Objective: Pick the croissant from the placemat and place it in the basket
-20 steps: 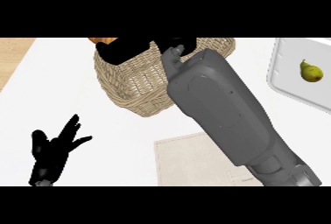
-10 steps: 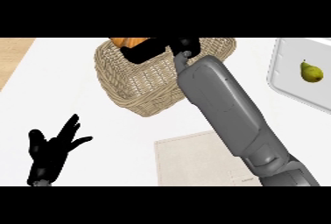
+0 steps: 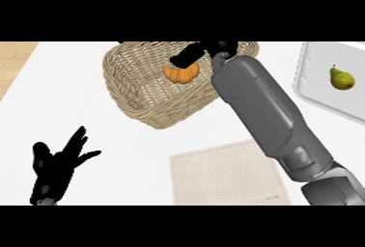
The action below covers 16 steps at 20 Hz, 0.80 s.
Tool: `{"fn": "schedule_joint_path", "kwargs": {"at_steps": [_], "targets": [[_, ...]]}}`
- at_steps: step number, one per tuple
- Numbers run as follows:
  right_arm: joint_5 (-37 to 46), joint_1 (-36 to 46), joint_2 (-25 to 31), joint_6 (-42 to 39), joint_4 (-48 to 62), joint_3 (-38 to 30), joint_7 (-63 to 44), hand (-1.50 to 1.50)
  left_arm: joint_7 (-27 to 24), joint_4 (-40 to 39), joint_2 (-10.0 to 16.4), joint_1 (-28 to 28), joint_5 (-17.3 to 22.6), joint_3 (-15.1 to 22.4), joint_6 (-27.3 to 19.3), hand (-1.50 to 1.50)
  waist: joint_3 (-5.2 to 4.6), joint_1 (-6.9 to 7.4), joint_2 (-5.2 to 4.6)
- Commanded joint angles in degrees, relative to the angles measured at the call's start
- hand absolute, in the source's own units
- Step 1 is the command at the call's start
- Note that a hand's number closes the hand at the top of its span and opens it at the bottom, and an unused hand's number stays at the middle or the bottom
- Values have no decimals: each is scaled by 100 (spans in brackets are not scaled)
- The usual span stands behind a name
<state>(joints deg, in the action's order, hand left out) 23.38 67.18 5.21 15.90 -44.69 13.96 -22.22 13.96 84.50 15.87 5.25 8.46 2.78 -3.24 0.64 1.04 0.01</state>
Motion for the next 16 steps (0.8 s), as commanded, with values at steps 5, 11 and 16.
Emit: {"fn": "schedule_joint_path", "kwargs": {"at_steps": [5, 11, 16], "targets": [[-24, 118, 196, -22, 207, -426, 545, -150, 302, -158, -59, 202, -33, 84, 130, 0, -64, -19, -18], [-517, 56, 714, -150, -97, -1113, 662, -150, 59, -345, -225, 256, -185, 81, -13, 0, -63, -98, 0], [-686, -11, 1123, -232, -198, -1479, 352, -150, 231, -160, -209, 365, -178, 118, 43, 0, -62, -120, 12]]}}
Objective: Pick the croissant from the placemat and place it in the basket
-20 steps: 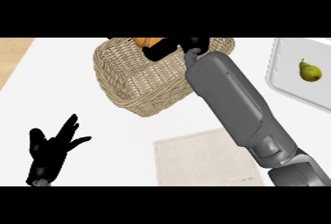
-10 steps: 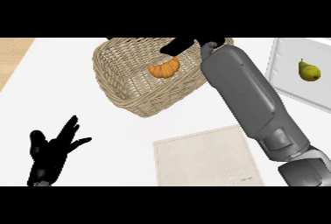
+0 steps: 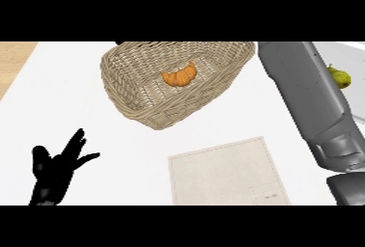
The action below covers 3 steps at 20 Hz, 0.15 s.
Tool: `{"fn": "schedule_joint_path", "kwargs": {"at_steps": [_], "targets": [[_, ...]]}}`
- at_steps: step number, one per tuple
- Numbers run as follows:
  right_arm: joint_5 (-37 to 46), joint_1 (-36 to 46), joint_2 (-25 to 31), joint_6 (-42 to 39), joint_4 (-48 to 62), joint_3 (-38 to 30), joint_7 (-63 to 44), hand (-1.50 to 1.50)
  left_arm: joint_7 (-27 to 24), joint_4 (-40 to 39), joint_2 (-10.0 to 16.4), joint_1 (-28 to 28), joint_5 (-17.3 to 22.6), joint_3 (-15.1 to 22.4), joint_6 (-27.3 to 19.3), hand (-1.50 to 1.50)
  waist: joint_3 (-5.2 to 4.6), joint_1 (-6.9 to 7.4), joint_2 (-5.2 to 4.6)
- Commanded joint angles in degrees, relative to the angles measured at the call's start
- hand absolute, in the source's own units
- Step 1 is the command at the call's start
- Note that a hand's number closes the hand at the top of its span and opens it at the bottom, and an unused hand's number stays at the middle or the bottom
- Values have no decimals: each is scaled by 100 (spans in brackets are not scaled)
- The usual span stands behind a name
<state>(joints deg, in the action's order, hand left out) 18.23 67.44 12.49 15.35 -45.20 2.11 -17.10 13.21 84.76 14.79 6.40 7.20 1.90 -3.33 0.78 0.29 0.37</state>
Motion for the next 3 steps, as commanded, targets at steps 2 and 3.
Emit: {"fn": "schedule_joint_path", "kwargs": {"at_steps": [2, 3], "targets": [[-257, -569, 581, -316, -298, -346, 218, -150, 90, -448, -134, 172, -94, 133, 38, 0, -77, -93, -30], [-279, -508, 735, -382, -287, -434, 141, -150, 160, -507, 28, 49, 55, -33, 206, 0, -78, -83, -34]]}}
